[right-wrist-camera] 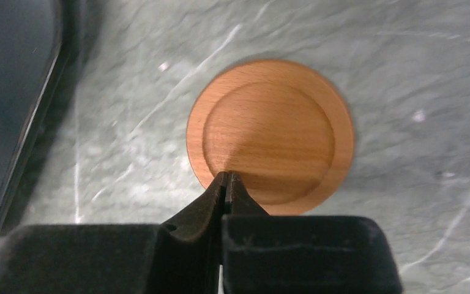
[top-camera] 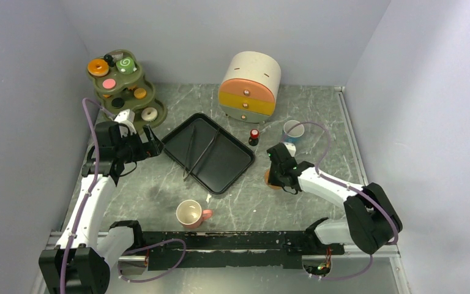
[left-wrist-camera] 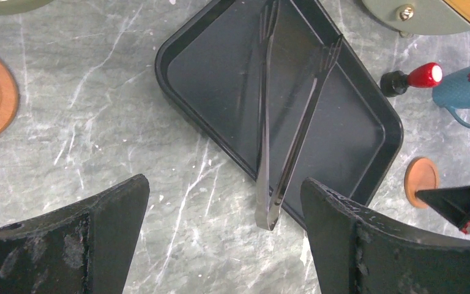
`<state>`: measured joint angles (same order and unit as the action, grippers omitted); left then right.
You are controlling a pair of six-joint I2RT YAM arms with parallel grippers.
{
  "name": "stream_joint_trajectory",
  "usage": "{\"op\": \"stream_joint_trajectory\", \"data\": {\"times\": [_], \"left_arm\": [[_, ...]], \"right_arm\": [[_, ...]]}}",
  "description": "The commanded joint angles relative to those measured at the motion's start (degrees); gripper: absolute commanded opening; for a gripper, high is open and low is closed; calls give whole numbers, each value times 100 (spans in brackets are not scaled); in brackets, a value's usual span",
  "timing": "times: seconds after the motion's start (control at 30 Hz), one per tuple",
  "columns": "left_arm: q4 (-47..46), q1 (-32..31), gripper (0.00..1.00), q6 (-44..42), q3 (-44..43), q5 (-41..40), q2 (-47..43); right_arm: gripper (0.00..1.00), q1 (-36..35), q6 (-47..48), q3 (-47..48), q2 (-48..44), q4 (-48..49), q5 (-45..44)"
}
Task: Serve the afternoon tea
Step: Move the coaster to the center of the board.
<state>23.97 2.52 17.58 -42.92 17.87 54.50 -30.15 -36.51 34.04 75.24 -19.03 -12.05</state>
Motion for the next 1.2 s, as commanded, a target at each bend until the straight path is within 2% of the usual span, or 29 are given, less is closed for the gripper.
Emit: {"op": "stream_joint_trajectory", "data": {"times": [0.0,0.2,0.4,0.67,0.8,0.83,1.07,1.17], "left_arm": [[181,-35,98,29,-177,-369,-162],[464,-81,98,204,-278,-1151,-292],[422,-95,98,224,-250,-1127,-236],[401,-97,98,202,-226,-1223,-377],[379,-98,98,180,-206,-1203,-430],[354,-97,98,168,-194,-1147,-438],[319,-95,98,120,-191,-981,-356],[306,-95,98,139,-167,-1041,-422]], "right_arm": [[0,-540,-354,-202,-93,-295,494],[0,-1615,-972,-273,-206,-221,575],[0,-2787,-1448,-172,184,223,671],[0,-3901,-750,1018,1341,370,616],[0,-4029,-524,1270,1224,195,266],[1,-4025,-471,1271,1089,180,181],[27,-4024,-41,1154,228,-361,-186],[33,-4025,74,1010,132,-665,-214]]}}
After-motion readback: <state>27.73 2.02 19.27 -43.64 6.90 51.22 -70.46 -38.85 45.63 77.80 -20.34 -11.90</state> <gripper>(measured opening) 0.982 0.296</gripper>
